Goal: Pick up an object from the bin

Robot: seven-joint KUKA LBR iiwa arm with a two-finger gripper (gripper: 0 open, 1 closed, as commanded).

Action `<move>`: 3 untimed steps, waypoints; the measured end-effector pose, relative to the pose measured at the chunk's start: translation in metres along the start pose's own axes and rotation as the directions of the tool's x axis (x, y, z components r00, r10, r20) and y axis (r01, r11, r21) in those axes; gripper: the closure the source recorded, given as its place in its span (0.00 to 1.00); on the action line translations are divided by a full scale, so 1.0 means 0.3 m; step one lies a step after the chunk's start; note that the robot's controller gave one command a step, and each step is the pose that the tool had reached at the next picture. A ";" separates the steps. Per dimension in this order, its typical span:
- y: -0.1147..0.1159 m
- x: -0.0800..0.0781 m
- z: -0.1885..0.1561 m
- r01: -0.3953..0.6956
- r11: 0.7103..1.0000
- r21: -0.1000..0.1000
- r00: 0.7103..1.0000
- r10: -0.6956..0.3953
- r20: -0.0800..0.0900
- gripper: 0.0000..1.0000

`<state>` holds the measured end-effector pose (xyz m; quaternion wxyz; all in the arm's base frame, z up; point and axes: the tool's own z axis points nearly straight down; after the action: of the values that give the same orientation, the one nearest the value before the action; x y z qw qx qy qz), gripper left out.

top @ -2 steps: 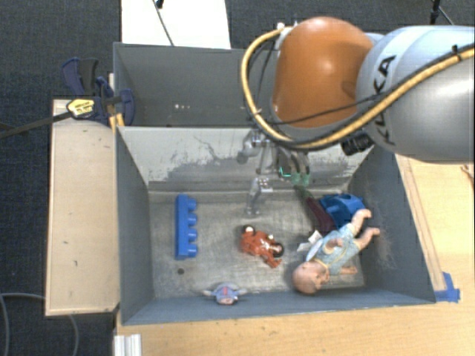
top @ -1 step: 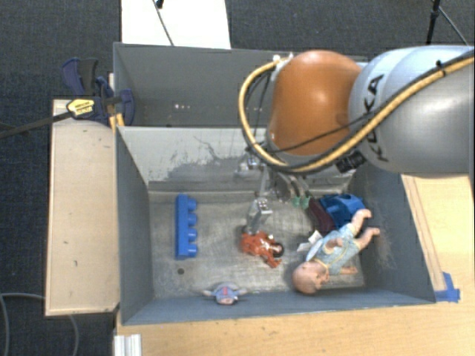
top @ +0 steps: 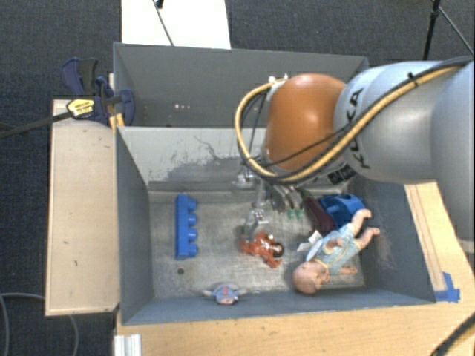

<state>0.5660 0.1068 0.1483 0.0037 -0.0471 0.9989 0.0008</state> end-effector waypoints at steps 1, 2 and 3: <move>-0.095 0.020 0.199 0.005 1.000 -0.001 1.000 -0.005 -0.003 0.00; -0.228 0.026 0.229 0.248 0.969 -0.007 0.969 -0.248 -0.008 1.00; -0.228 0.026 0.229 0.246 0.969 -0.007 0.969 -0.246 -0.008 1.00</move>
Offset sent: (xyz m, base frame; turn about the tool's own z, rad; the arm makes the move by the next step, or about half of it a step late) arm -0.0039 -0.0735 -0.0783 -0.2511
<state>0.5652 0.0380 0.0796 -0.0006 -0.1706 0.9853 0.0032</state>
